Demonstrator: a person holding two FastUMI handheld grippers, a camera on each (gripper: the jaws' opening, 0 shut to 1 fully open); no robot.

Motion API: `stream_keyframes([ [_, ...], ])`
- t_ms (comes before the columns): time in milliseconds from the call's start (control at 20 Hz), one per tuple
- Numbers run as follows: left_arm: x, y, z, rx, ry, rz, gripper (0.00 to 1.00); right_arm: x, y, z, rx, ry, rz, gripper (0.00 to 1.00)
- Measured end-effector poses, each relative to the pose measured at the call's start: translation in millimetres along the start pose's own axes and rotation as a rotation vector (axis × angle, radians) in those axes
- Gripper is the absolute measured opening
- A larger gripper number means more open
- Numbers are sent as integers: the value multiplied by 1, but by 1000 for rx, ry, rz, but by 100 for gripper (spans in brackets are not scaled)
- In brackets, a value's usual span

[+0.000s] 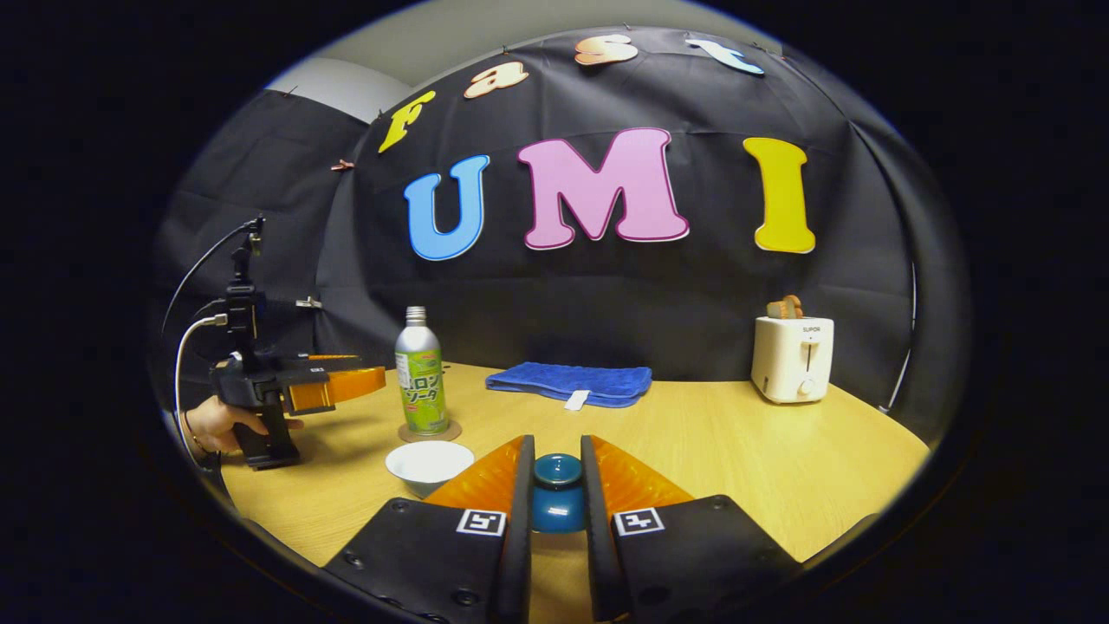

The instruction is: Open the teacup lid with one hand, grasp the water bottle and pour water into the teacup with the other hand; after pouring, place the water bottle on the coaster and then close the teacup lid.

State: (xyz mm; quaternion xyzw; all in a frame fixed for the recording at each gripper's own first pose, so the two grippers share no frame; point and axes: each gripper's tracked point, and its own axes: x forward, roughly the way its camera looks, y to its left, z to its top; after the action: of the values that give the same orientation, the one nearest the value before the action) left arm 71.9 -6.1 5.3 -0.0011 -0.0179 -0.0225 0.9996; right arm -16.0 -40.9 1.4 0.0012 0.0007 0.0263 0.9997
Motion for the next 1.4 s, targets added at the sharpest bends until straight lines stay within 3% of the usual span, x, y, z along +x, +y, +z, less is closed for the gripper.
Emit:
stream_keyframes([
  [200,-24,3,-4,2,-7,29,97,16,35,-3,7,8,59,30],
  [550,-31,-3,-10,-5,24,9,97,46,84,-10,-2,48,121,30],
  [1400,-31,-3,-11,-4,24,4,97,69,104,-35,-28,218,150,31],
])
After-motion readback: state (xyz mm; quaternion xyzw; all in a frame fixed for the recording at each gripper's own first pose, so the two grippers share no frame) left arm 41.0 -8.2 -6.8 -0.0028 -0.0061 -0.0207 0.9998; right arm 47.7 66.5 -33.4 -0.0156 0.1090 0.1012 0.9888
